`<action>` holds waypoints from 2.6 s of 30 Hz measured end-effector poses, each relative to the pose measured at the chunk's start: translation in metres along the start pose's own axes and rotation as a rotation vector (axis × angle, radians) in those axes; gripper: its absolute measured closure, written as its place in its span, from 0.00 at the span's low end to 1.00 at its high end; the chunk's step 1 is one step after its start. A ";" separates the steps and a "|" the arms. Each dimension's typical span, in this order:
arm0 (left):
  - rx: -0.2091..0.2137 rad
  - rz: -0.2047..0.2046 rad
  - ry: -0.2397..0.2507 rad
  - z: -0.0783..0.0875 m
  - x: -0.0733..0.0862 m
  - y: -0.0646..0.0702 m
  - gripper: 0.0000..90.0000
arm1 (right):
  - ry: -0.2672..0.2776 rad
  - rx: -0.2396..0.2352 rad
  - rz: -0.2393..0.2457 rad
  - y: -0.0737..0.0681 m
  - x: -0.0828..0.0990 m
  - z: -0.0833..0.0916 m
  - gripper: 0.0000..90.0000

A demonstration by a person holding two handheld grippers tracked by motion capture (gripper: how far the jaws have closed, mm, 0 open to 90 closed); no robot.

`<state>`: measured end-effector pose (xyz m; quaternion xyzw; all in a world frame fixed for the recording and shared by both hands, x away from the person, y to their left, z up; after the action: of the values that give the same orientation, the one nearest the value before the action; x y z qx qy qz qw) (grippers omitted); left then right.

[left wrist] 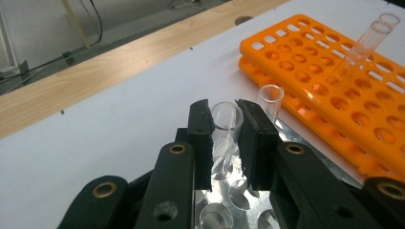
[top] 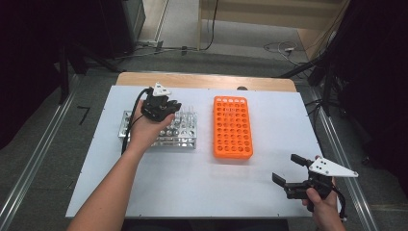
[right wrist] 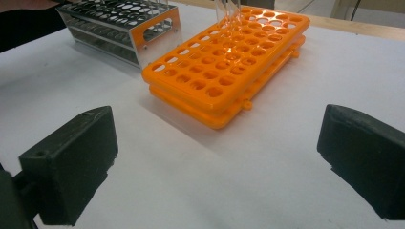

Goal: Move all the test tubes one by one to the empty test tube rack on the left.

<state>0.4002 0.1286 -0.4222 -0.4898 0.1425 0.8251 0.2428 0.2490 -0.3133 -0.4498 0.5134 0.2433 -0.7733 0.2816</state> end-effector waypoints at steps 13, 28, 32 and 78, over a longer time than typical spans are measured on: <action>-0.003 0.021 -0.046 -0.011 0.006 0.001 0.84 | 0.000 -0.001 -0.001 0.001 0.000 0.000 0.00; 0.038 0.124 0.069 0.011 0.011 0.001 0.36 | -0.005 -0.002 0.000 0.000 0.000 -0.003 0.00; 0.072 0.149 0.113 0.025 0.014 0.005 0.18 | -0.009 -0.003 -0.002 -0.001 -0.001 -0.005 0.00; 0.153 0.147 0.289 0.150 0.107 0.070 0.00 | -0.061 -0.055 0.043 -0.002 -0.071 -0.095 0.00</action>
<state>0.2086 0.1680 -0.4446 -0.5715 0.2735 0.7486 0.1952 0.3327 -0.2353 -0.4171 0.4866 0.2446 -0.7753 0.3197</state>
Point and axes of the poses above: each handheld gripper's, and its own axes: z roughly backward along the jaws, x roughly out of its underside, y roughly to its right, the point moved 2 cm from there along -z, roughly forward along the jaws, and after that the axes turned 6 degrees about y, right-handed, at the moved point
